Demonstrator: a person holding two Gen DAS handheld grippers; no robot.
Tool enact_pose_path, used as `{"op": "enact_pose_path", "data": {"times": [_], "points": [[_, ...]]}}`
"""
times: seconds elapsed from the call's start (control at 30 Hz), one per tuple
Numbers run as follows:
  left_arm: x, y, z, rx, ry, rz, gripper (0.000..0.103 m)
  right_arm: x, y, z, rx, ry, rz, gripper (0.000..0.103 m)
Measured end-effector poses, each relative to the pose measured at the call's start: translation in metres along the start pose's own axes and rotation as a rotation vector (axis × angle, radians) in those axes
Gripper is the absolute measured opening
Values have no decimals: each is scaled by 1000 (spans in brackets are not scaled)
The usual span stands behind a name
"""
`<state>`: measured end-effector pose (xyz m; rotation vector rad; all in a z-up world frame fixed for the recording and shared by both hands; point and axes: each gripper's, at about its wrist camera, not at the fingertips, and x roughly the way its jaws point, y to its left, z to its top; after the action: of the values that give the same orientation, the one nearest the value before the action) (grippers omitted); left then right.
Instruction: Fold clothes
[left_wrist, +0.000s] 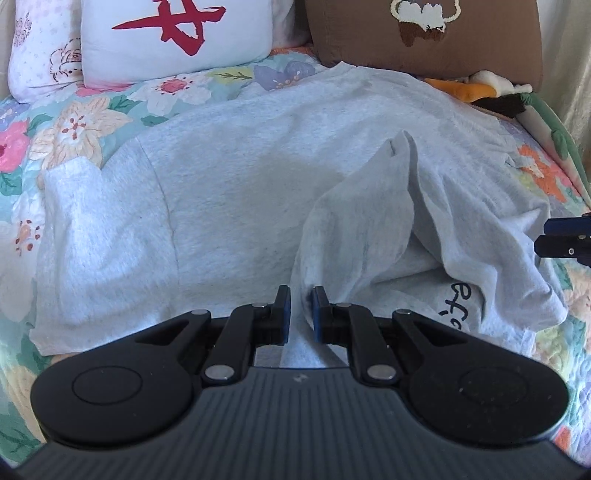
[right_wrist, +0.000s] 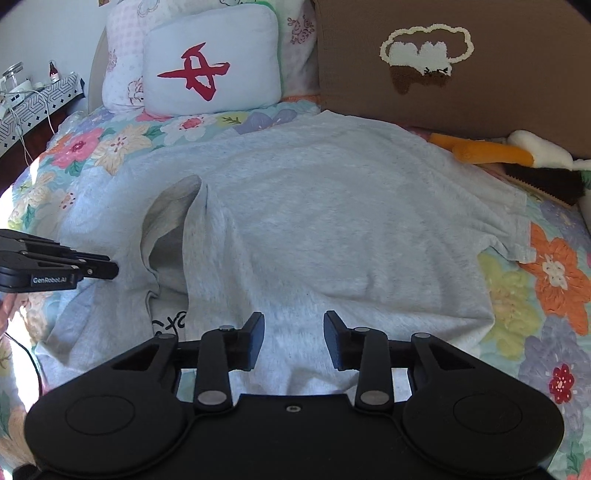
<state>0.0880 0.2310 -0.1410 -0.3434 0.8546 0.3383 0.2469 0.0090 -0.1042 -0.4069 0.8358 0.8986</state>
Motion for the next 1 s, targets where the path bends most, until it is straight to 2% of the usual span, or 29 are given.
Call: {"op": "enact_pose_path", "data": {"times": [0.1, 0.2, 0.27, 0.33, 0.4, 0.5, 0.53, 0.63, 0.7, 0.8, 0.87, 0.97, 1.0], "points": [[-7, 6, 2, -16, -21, 19, 14, -4, -3, -1, 8, -16, 12, 41], [-11, 6, 0, 0, -40, 76, 14, -9, -6, -7, -3, -32, 16, 54], [-12, 7, -2, 0, -24, 89, 14, -9, -8, -9, -12, -11, 3, 54], [-20, 4, -7, 5, -25, 70, 15, -8, -11, -9, 2, 20, 13, 54], [-32, -1, -14, 23, -46, 45, 30, -9, -8, -11, -11, 54, 44, 54], [-49, -13, -26, 73, -73, -3, 43, -13, 6, -17, -98, 86, 88, 55], [-53, -17, -30, 87, -71, -29, 43, -12, 12, -20, -133, 100, 102, 60], [-58, -28, -41, 127, -55, -114, 49, -1, 30, -29, -196, 155, 144, 62], [-56, -36, -45, 169, -53, -103, 54, 6, 42, -34, -213, 185, 163, 63], [-52, -48, -52, 232, -51, -86, 62, 15, 66, -47, -321, 219, 152, 68], [-50, -55, -56, 274, -50, -74, 71, 23, 75, -56, -386, 244, 82, 68], [-46, -67, -63, 337, -48, -57, 72, 31, 73, -63, -416, 205, 48, 66], [-45, -71, -66, 358, -47, -51, 72, 31, 69, -62, -396, 193, 56, 60]]}}
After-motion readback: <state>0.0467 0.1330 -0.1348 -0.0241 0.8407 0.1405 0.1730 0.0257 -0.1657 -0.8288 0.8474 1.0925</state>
